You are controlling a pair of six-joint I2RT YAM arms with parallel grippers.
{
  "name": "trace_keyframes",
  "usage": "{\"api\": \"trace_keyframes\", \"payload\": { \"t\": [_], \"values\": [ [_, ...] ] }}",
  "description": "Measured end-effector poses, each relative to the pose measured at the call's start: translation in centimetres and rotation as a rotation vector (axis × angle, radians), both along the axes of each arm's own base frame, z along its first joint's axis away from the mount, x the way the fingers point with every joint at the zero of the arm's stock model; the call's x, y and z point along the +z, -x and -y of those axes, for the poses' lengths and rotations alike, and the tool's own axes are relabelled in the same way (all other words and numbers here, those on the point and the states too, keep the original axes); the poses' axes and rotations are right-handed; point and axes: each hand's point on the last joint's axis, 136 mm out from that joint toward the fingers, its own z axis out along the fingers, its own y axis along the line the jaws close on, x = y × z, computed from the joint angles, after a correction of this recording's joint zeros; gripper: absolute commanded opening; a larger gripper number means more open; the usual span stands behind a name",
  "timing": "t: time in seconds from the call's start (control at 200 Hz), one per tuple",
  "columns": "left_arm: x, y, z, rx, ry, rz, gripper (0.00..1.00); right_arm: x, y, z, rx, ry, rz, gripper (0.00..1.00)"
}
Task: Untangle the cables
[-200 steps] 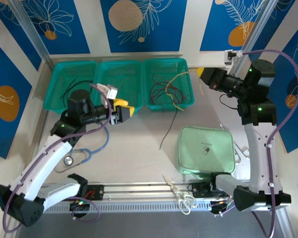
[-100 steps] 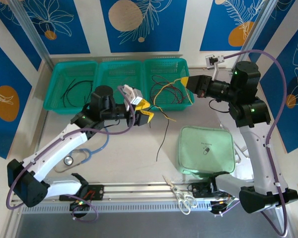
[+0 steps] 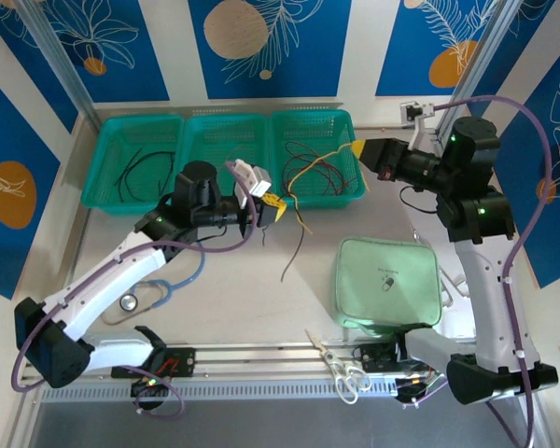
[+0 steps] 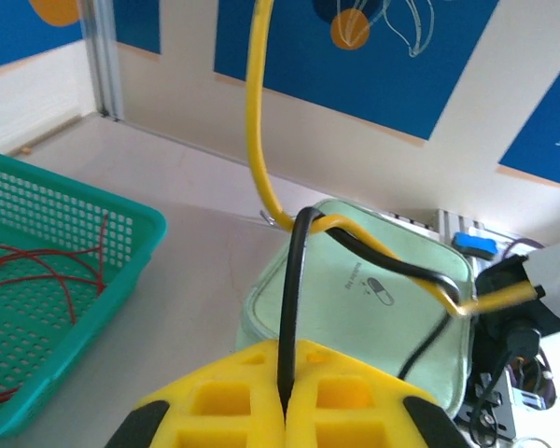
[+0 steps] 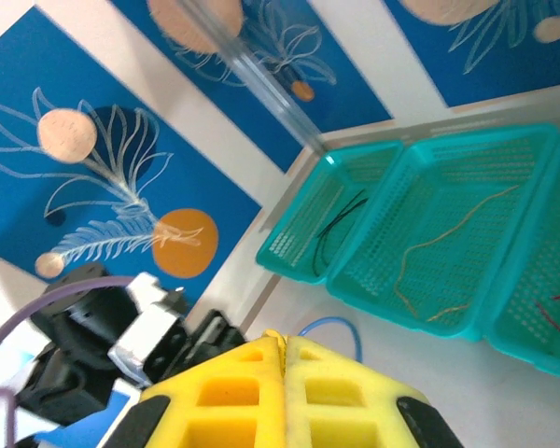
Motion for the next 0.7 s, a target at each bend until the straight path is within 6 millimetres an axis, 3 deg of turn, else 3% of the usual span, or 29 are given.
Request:
{"api": "trace_keyframes", "payload": {
  "t": [0.215, 0.395, 0.54, 0.7],
  "values": [
    [1.6, 0.8, -2.2, 0.077, -0.004, 0.034, 0.0, 0.4, -1.5, 4.5, -0.153, -0.03, -0.014, 0.0],
    [-1.8, 1.4, -5.2, 0.169, -0.106, -0.053, 0.0, 2.6, -2.9, 9.9, -0.367, -0.05, 0.073, 0.0],
    [-3.6, 1.5, -7.5, 0.251, -0.162, -0.114, 0.0, 3.6, -2.9, 11.5, -0.426, -0.059, 0.109, 0.0],
    [-3.2, 0.9, -10.1, 0.358, -0.156, -0.141, 0.0, 3.9, -3.0, 12.3, -0.453, -0.068, 0.12, 0.0]
  ]
}}
